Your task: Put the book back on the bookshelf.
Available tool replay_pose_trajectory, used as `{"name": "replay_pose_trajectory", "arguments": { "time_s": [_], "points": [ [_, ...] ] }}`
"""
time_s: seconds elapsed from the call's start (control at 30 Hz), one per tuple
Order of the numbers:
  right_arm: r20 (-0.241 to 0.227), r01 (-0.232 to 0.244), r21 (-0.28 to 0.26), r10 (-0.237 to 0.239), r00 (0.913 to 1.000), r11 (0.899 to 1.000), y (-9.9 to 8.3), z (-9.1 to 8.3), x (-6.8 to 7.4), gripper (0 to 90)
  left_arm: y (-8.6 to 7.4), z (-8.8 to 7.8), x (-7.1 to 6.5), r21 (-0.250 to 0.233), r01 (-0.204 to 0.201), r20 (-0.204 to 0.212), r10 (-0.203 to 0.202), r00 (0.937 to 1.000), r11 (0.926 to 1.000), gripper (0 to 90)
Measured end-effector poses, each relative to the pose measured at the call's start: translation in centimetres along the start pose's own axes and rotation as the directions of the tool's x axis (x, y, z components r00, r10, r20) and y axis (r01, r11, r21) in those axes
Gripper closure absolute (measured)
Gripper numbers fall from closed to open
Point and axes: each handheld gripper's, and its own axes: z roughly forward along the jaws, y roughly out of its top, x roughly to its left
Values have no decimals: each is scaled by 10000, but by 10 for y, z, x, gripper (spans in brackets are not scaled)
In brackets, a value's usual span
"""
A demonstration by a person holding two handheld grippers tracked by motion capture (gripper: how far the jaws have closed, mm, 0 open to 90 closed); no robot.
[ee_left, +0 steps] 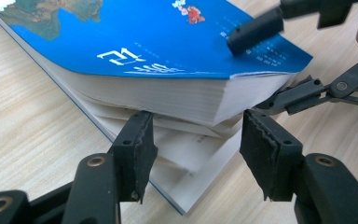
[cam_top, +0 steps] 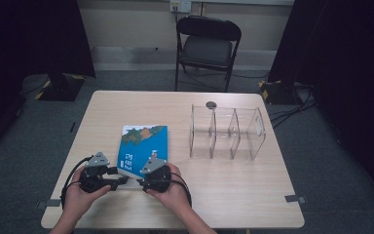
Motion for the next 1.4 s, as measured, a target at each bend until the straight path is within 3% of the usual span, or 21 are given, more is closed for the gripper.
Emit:
{"name": "replay_pose_trajectory", "arguments": {
  "time_s": [0.2,0.43,0.67,0.87,1.07,1.27,1.33,1.4],
  "points": [
    [-176,-11,5,11,9998,10000,3,-4,-1,629,-3,6,-3,-7,-421,-79,421,9991,9991,343],
    [-194,38,228,-34,9998,9997,7,-7,-1,673,-13,1,3,113,-191,32,191,9998,9998,304],
    [-387,-51,337,64,9992,9994,9,-7,-4,673,-22,0,6,551,-174,-232,187,9996,9983,335],
    [-505,-87,343,104,9987,9994,9,-7,-6,671,-20,1,3,37,-97,-124,97,9999,9999,435],
    [-607,-144,247,158,9980,9996,8,-7,-7,656,-16,15,1,122,-46,66,45,10000,9999,497],
    [-901,-379,99,386,9952,9992,5,-6,-8,573,-12,20,1,-42,-112,51,112,9999,9999,508],
    [-1060,-507,19,506,9931,9987,2,-4,-6,529,-11,21,1,248,-112,47,111,9999,9996,508],
    [-936,-423,-208,401,9948,9989,-1,-4,-4,516,-10,21,0,120,-78,83,77,9999,9999,508]
  ]
}}
